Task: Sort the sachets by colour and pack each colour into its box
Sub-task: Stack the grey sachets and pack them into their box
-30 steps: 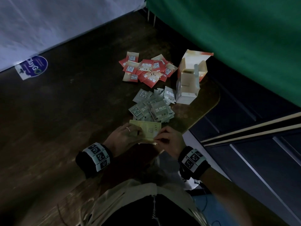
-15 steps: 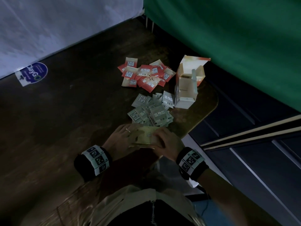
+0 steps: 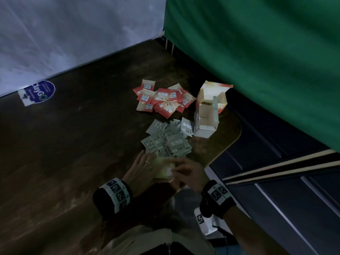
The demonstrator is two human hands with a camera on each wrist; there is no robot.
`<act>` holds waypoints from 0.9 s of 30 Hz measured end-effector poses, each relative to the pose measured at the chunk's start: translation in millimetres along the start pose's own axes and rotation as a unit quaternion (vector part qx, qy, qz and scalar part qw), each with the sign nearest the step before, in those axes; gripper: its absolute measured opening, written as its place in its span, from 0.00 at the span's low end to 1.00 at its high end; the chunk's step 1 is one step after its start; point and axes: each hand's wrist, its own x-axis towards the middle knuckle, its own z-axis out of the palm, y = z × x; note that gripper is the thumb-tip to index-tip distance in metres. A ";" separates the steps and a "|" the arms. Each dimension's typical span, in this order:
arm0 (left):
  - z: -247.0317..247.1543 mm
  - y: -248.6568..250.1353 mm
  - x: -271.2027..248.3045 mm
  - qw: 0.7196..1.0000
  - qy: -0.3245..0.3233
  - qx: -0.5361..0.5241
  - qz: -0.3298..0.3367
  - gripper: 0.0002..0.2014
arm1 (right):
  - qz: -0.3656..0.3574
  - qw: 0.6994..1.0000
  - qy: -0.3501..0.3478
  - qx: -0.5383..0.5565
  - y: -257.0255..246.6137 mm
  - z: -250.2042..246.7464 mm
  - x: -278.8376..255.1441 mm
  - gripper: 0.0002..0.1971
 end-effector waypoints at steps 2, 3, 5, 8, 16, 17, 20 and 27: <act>-4.0 -4.1 -5.8 0.999 0.033 0.007 -0.003 0.31 | 0.066 0.992 0.059 0.092 -3.8 -8.2 3.0 0.06; -9.7 -6.9 -9.2 0.997 0.074 0.006 -0.010 0.31 | 0.094 0.987 0.084 0.098 -3.6 -11.8 5.4 0.07; -24.7 -15.8 -16.0 0.984 0.169 -0.015 -0.055 0.35 | 0.125 0.982 0.137 0.034 1.1 -18.9 10.8 0.08; -41.6 -46.5 -20.1 0.967 0.186 -0.061 -0.166 0.40 | 0.087 0.965 0.230 -0.087 3.7 -31.9 20.9 0.15; -31.1 -121.9 -0.5 0.902 0.052 -0.123 -0.412 0.34 | 0.194 0.900 0.348 -0.176 -11.1 -106.0 77.5 0.37; -29.2 -122.7 1.7 0.897 0.046 -0.128 -0.420 0.33 | 0.219 0.906 0.324 -0.161 -10.0 -113.0 84.6 0.39; -32.6 -119.3 11.5 0.888 0.037 -0.144 -0.435 0.33 | 0.262 0.919 0.261 -0.135 -4.5 -126.8 98.9 0.30; -60.2 -66.5 71.3 0.949 0.090 -0.156 -0.257 0.26 | 0.269 0.927 0.178 -0.189 7.4 -130.8 95.5 0.19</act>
